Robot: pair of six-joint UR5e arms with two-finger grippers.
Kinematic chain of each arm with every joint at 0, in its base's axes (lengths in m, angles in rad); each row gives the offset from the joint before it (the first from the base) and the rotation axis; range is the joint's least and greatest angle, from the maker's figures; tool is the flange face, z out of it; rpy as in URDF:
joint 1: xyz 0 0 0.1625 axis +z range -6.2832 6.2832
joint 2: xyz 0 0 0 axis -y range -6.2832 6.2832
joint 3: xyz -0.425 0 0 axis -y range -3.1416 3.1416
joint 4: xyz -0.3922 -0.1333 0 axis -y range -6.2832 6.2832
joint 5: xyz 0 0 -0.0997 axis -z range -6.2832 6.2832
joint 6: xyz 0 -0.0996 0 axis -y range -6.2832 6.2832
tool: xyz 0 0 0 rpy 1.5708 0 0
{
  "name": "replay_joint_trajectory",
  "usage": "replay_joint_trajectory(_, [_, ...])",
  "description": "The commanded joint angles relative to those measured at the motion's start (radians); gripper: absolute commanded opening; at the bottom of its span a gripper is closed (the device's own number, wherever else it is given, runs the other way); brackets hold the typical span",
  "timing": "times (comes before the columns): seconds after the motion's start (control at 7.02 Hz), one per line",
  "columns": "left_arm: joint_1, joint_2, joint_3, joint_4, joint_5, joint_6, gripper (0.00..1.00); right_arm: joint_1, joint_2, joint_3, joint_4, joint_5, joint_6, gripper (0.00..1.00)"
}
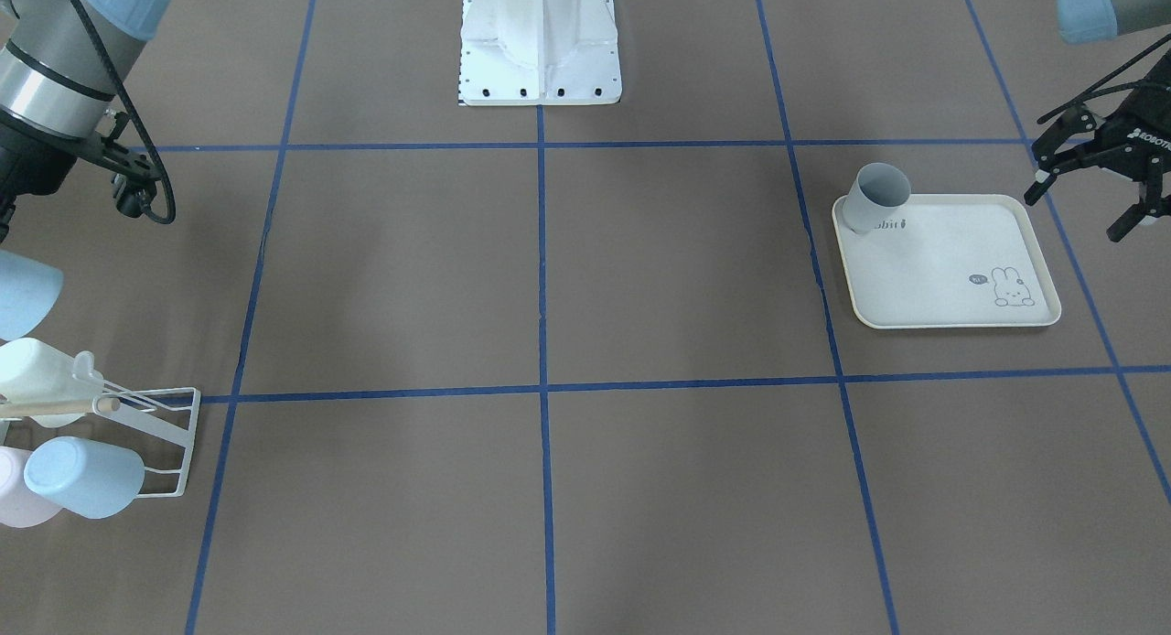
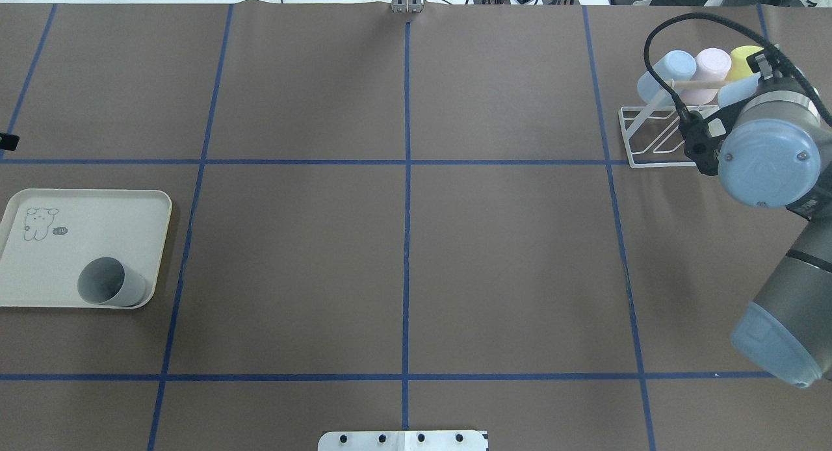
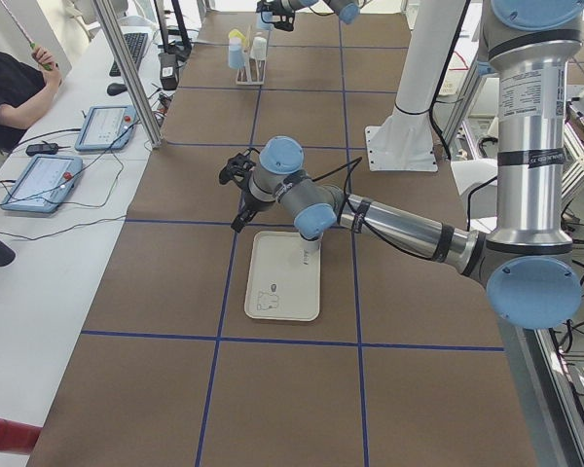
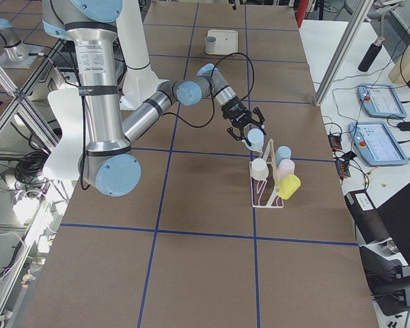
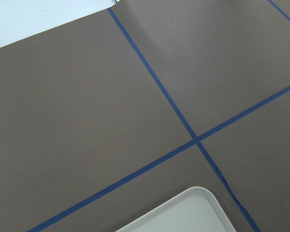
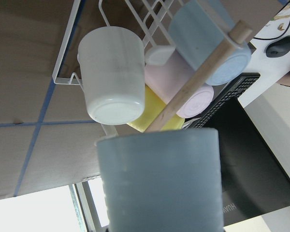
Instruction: Transfer IKEA cup to right arm and place on rack
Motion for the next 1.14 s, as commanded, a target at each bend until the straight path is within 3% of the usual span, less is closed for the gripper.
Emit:
replay_joint_trajectory(0.0, [0.001,0.0,0.0,0.0,0.0,0.0,1.0,-0.016,0.03,-0.039,0.003,-0.01,0.006,0.0])
replay_joint_trajectory(0.43, [0.002,0.0,0.002,-0.001,0.0,0.0,1.0,-0.03,0.065,-0.113,0.003,-0.016,0.026,0.01])
replay_joint_trajectory(1.0, [0.001,0.0,0.003,-0.001,0.0,0.0,1.0,-0.045,0.073,-0.142,0.004,-0.02,0.027,0.1])
